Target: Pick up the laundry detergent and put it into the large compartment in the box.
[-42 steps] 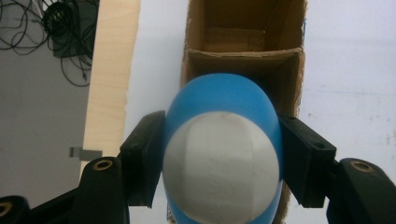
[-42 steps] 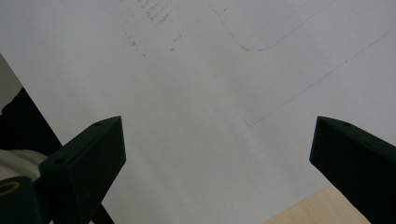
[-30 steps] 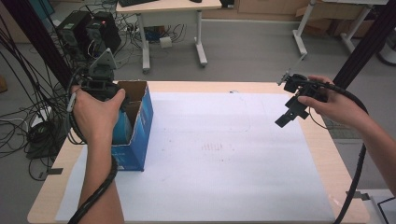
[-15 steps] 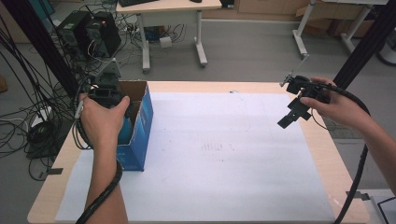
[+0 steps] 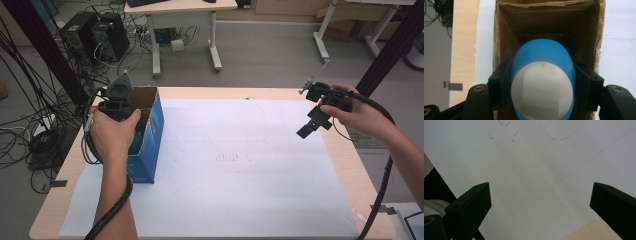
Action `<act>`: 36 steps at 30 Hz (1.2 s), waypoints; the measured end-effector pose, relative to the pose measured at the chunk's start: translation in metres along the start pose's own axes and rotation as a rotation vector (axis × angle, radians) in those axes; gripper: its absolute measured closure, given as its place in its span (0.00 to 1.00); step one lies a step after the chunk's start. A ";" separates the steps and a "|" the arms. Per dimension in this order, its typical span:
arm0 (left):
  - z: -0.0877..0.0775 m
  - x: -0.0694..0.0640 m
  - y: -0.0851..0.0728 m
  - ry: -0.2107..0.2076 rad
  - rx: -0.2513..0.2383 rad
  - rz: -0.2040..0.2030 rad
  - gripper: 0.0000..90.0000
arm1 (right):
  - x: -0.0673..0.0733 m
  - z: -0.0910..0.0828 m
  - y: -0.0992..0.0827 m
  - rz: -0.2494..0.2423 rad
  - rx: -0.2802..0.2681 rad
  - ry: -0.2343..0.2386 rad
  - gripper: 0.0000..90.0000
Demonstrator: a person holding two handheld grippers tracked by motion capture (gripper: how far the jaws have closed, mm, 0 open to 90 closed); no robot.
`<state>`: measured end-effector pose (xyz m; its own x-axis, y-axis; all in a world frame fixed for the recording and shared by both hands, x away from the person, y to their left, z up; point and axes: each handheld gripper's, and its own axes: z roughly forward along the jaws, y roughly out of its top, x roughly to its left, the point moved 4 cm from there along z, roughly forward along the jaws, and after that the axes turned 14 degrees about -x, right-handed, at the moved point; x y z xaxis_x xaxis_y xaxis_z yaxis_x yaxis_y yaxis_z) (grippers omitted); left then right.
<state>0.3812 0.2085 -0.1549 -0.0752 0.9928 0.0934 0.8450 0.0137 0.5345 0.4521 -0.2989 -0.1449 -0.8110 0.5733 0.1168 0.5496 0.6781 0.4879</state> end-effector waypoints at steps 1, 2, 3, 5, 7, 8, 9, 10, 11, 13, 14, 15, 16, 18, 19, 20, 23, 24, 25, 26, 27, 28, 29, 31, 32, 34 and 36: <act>0.001 0.000 0.000 0.000 0.002 0.001 0.43 | 0.000 0.000 0.000 -0.002 0.000 -0.001 0.04; 0.002 0.000 0.000 -0.001 0.004 0.005 0.43 | 0.000 0.000 0.000 0.000 0.000 -0.002 0.04; 0.004 -0.001 0.000 -0.001 0.006 0.004 0.43 | -0.001 0.000 0.000 0.002 0.000 -0.003 0.04; 0.005 -0.001 0.000 -0.001 0.006 0.005 0.43 | -0.001 0.001 0.000 -0.001 0.001 -0.003 0.04; 0.006 -0.001 0.000 -0.002 0.012 0.009 0.43 | 0.000 0.001 0.001 0.003 0.005 -0.002 0.04; 0.007 -0.001 -0.001 -0.002 0.014 0.007 0.43 | -0.001 0.002 0.001 0.001 0.006 -0.001 0.04; 0.008 -0.001 -0.001 -0.002 0.017 0.008 0.43 | 0.000 0.002 0.001 0.001 0.008 -0.003 0.04; 0.010 -0.001 -0.001 -0.004 0.018 0.006 0.43 | 0.000 0.002 0.001 0.001 0.008 -0.003 0.04; 0.011 -0.001 -0.001 -0.006 0.024 0.012 0.43 | 0.000 0.003 0.002 0.000 0.009 -0.005 0.04; 0.012 -0.001 -0.002 -0.006 0.019 0.011 0.43 | 0.000 0.003 0.002 0.001 0.008 -0.003 0.04; 0.012 -0.001 -0.002 -0.006 0.022 0.017 0.43 | 0.000 0.004 0.003 0.000 0.010 -0.002 0.04; 0.012 -0.002 -0.001 -0.006 0.022 0.019 0.43 | 0.000 0.005 0.003 -0.002 0.013 -0.004 0.04; 0.012 -0.002 -0.001 -0.006 0.022 0.019 0.43 | 0.000 0.005 0.003 -0.002 0.013 -0.004 0.04; 0.013 -0.002 -0.002 -0.007 0.018 0.019 0.43 | 0.001 0.006 0.005 -0.001 0.018 -0.003 0.04; 0.013 -0.002 -0.002 -0.007 0.017 0.019 0.43 | 0.001 0.007 0.005 -0.001 0.019 -0.002 0.04; 0.014 -0.002 -0.003 -0.008 0.014 0.019 0.43 | 0.001 0.007 0.005 -0.001 0.019 -0.002 0.04; 0.015 -0.002 -0.002 -0.007 0.012 0.016 0.42 | 0.002 0.008 0.006 -0.002 0.023 -0.001 0.04; 0.015 -0.002 -0.001 -0.009 0.018 0.020 0.42 | 0.001 0.009 0.007 -0.003 0.023 -0.002 0.04; 0.015 -0.002 -0.001 -0.008 0.019 0.021 0.42 | 0.001 0.009 0.007 -0.003 0.024 -0.001 0.04; 0.015 -0.003 -0.001 -0.005 0.017 0.016 0.42 | 0.001 0.009 0.006 -0.004 0.024 -0.002 0.04; 0.016 -0.003 0.000 -0.007 0.023 0.022 0.42 | 0.001 0.009 0.006 -0.004 0.025 -0.002 0.04; 0.016 -0.004 0.002 -0.005 0.029 0.027 0.42 | 0.001 0.009 0.006 -0.002 0.027 -0.002 0.04; 0.016 -0.004 0.002 -0.005 0.029 0.027 0.42 | 0.001 0.009 0.006 -0.002 0.027 -0.002 0.04; 0.017 -0.006 0.003 -0.003 0.038 0.029 0.42 | 0.000 0.008 0.006 -0.006 0.026 -0.004 0.04; 0.017 -0.006 0.003 -0.003 0.038 0.029 0.42 | 0.000 0.008 0.006 -0.006 0.026 -0.004 0.04; 0.017 -0.006 0.004 -0.004 0.040 0.029 0.42 | 0.000 0.008 0.005 0.000 0.024 -0.005 0.04; 0.017 -0.006 0.003 -0.003 0.037 0.024 0.42 | 0.000 0.008 0.005 -0.002 0.026 -0.005 0.04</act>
<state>0.3931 0.2048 -0.1682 -0.0526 0.9933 0.1030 0.8658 -0.0060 0.5004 0.4561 -0.2917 -0.1493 -0.8110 0.5743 0.1119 0.5534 0.6908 0.4653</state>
